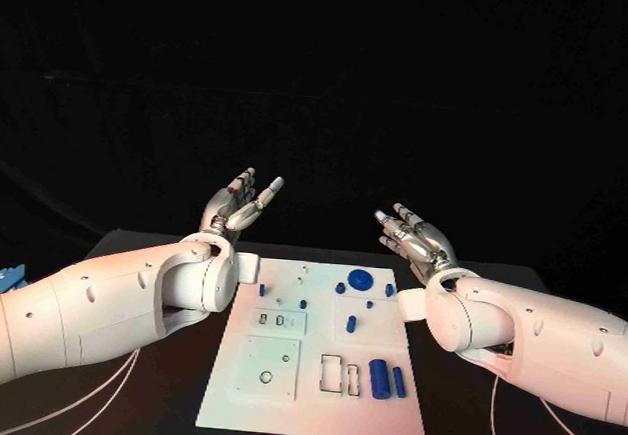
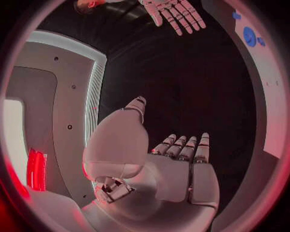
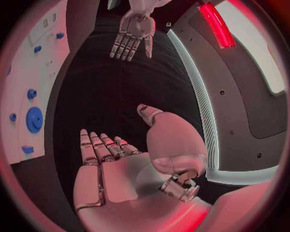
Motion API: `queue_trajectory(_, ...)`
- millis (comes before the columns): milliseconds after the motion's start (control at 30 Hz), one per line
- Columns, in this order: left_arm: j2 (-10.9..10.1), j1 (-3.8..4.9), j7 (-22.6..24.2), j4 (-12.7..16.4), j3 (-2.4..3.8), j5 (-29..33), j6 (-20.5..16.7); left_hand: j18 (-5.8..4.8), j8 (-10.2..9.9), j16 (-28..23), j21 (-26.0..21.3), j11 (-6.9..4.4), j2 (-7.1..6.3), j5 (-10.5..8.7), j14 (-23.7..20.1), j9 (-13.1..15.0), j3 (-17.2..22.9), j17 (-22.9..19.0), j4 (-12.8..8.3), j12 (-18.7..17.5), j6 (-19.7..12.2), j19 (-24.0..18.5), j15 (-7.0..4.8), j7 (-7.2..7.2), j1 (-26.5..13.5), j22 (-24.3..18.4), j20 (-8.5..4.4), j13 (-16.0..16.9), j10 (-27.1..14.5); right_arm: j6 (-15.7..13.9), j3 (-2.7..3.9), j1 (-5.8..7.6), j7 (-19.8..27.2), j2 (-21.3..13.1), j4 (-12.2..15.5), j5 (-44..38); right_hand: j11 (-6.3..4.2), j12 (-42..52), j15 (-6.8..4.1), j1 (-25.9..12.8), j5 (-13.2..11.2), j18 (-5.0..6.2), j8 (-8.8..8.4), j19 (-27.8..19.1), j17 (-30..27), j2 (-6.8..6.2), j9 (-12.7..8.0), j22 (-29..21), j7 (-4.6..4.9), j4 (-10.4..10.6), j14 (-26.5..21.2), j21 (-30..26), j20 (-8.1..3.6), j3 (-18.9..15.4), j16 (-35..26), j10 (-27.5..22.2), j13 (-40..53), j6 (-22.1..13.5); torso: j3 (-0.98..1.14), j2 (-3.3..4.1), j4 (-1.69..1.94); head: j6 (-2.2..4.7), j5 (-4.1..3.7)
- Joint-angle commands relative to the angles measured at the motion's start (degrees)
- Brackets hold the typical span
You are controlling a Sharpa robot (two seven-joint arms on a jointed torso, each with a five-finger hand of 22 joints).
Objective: Assemble the parts on the task board
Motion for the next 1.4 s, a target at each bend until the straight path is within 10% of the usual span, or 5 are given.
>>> queue_trajectory(33,0.16,0.09,1.62,-0.08,0.0,-1.11,4.03,0.64,0.43,0.42,0.43,0.76,0.01,0.36,0.25,0.13,0.25,0.12,0.42,0.44,0.64,-0.03,0.47,6.62,1.29,0.07,0.47,0.1,0.29,11.1,-0.6,0.74,-3.33,0.44,-1.07,-3.94,0.28,1.1,0.12,5.74,0.1,1.44,1.58,3.1,1.19,-0.35,1.17,0.9,10.11,-2.6,6.4,1.83,0.71,1.21,1.67,6.12,0.69,4.16,0.0,0.0,0.0,-0.01,0.01)
queue_trajectory(267,0.16,0.09,1.62,-0.08,0.0,-1.11,4.03,-0.94,2.76,3.96,2.82,3.88,2.15,0.07,11.39,1.81,2.62,2.58,0.08,2.44,7.78,4.12,2.23,8.82,4.47,1.27,0.68,1.33,9.96,13.91,-1.33,1.48,-4.18,0.8,-1.99,-4.7,-1.11,4.88,-2.18,12.5,-2.53,3.62,6.41,16.52,4.78,-0.63,4.5,3.93,9.88,-7.74,26.13,7.61,0.46,3.29,8.1,24.53,2.37,17.02,0.0,0.0,0.0,-0.01,0.01)
queue_trajectory(500,-2.62,0.36,4.19,1.45,-0.02,1.23,6.02,2.83,10.87,13.71,15.62,2.62,1.43,-0.05,40.85,6.86,5.44,7.99,-0.15,7.69,29.52,31.69,-1.42,8.78,8.96,6.41,0.5,3.05,41.57,4.94,-1.15,2.79,-1.4,-0.26,-4.76,-33.36,-3.25,6.08,-5.17,16.68,-3.44,6.7,11.17,27.95,6.4,-2.9,7.57,6.06,9.01,-13.17,41.56,13.36,0.31,7.37,12.56,44.39,2.54,33.44,-0.3,1.84,-0.06,-0.81,-0.7)
queue_trajectory(1000,-4.7,0.36,4.66,4.73,-0.01,0.32,8.76,3.97,13.45,15.76,18.9,0.18,-1.61,-0.16,51.24,8.58,9.63,10.81,-0.48,5.59,39.73,43.41,-4.53,6.64,11.71,5.77,-1.95,2.99,49.78,10.17,-0.99,4.74,-7.09,0.46,-8.34,-59.13,-9.15,3.99,-13.02,16.93,1.52,7.21,14.34,42.55,13.09,-5.95,9.6,14.52,4.15,-15.97,64.81,29.49,-7.06,5.95,21.13,61.76,3.11,48.68,-1.11,4.07,0.07,-0.64,-1.63)
queue_trajectory(1400,-6.82,0.38,4.49,8.88,0.62,0.32,8.89,3.95,13.34,15.55,19.09,0.09,-1.87,-0.17,51.36,8.55,9.95,11.01,-0.45,5.22,39.87,44.4,-4.64,6.51,11.74,5.68,-2.19,2.96,50.02,11.24,-0.95,6.0,-20.16,2.38,-8.67,-78.62,-9.84,2.79,-14.83,14.54,2.36,7.35,12.48,49.01,28.8,-9.48,10.05,22.77,3.29,-14.9,74.54,41.98,-9.57,5.21,38.06,60.53,4.42,49.74,-2.03,5.93,0.07,-0.7,-1.86)
